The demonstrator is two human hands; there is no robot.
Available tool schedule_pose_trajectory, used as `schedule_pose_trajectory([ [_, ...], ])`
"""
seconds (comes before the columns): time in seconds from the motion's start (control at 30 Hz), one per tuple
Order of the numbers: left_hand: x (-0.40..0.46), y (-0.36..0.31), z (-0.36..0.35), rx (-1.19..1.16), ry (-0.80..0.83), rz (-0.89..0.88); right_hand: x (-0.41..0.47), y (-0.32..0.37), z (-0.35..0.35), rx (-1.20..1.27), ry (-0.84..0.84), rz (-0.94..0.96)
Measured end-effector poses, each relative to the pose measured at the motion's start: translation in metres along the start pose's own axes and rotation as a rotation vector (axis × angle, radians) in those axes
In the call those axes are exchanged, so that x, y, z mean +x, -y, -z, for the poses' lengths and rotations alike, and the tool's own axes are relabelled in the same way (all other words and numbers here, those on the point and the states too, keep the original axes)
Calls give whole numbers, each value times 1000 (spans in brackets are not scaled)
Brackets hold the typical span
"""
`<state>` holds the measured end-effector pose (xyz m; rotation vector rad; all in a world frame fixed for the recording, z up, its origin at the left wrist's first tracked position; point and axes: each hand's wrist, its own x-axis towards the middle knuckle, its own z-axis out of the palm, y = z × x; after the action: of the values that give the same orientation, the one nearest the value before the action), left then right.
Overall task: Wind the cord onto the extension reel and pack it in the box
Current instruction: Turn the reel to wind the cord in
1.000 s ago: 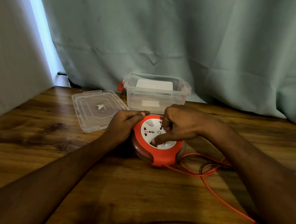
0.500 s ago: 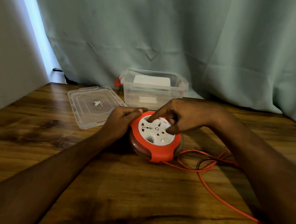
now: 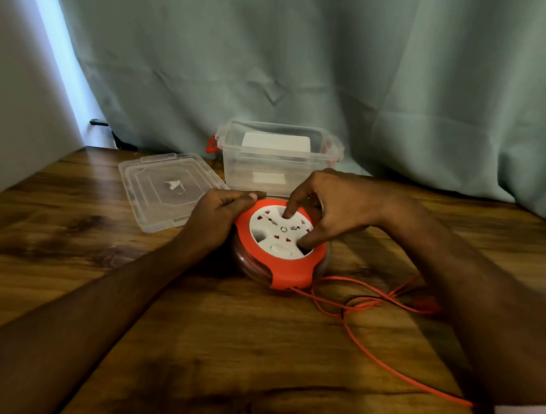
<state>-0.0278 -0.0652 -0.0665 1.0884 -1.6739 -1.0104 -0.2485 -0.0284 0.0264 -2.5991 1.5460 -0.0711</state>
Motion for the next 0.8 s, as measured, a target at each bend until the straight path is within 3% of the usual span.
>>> schedule_pose_trajectory([
  [0.43,0,-2,-1,41,-11,-23,9,16,-15,-110,-2,-36],
  [0.6,-1,-3,-1,37,-18,-11,9,12,-14,5,36,-65],
  [0.8,-1,-2,0,42,-12,-2,4,-6,4,137,66,62],
])
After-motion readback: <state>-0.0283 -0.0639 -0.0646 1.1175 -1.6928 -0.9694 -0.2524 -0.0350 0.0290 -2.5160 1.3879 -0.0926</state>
